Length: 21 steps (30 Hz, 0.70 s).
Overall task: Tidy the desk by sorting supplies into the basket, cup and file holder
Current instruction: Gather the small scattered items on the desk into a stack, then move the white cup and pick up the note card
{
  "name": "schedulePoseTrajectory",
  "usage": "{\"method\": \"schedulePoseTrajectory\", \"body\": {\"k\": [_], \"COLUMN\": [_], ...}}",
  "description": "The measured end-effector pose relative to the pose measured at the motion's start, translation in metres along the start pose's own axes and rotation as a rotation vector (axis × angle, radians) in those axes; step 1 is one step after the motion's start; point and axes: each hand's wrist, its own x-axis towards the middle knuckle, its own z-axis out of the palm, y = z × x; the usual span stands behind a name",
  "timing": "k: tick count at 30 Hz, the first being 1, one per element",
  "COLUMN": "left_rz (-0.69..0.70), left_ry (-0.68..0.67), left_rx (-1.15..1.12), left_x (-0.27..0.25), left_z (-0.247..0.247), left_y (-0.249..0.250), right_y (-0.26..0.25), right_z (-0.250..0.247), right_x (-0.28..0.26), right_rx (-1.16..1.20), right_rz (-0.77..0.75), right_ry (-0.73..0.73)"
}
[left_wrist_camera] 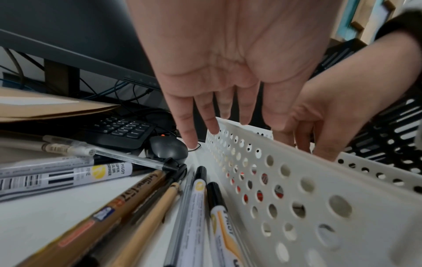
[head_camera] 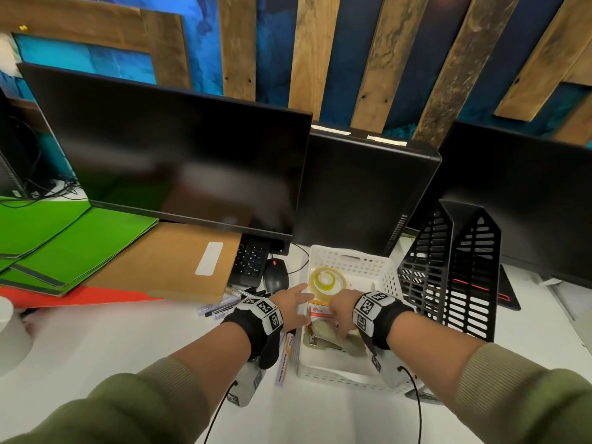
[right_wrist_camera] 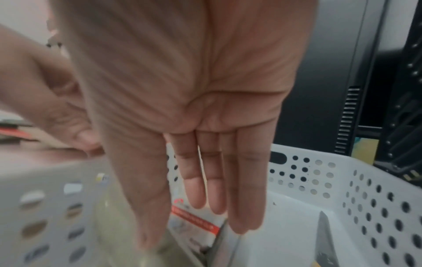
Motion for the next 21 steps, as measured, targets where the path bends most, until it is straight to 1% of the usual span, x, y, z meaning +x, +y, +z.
{"method": "schedulePoseTrajectory", "body": {"k": [2, 5, 9, 12, 15, 18, 21], "left_rz": [-0.014, -0.036, -0.091, -0.167, -0.224, -0.273, -0.325], "left_ry": [0.090, 0.245, 0.348, 0.404, 0.426, 0.466, 0.489], "left_rx": [-0.033, -0.081, -0.057, -0.078, -0.110, -0.141, -0.146], "left_x": [-0.003, -0.012, -0.031, -0.046, -0.062, -0.079, -0.100], "left_z": [-0.001, -0.002, -0.002, -0.003, -0.005, -0.009, -0.013], "left_y": [0.000, -0.006, -0.021, -0.039, -0.056, -0.074, -0.098], "right_y": [-0.004, -0.009, -0.026, -0.045, -0.071, -0.102, -0.134], "right_z": [-0.010, -0.020, -0.030, -0.037, -0.042, -0.044, -0.042], "right_x": [-0.009, -0.019, -0.033, -0.033, -0.029, -0.027, -0.020], "right_rx": [0.043, 0.109, 0.186, 0.335, 0.442, 0.533, 0.618], "right_rz": [0.019, 0.039, 0.011, -0.024, -0.070, -0.117, -0.135], "right_ry": [0.040, 0.163, 0.323, 0.431, 0.487, 0.512, 0.500]}}
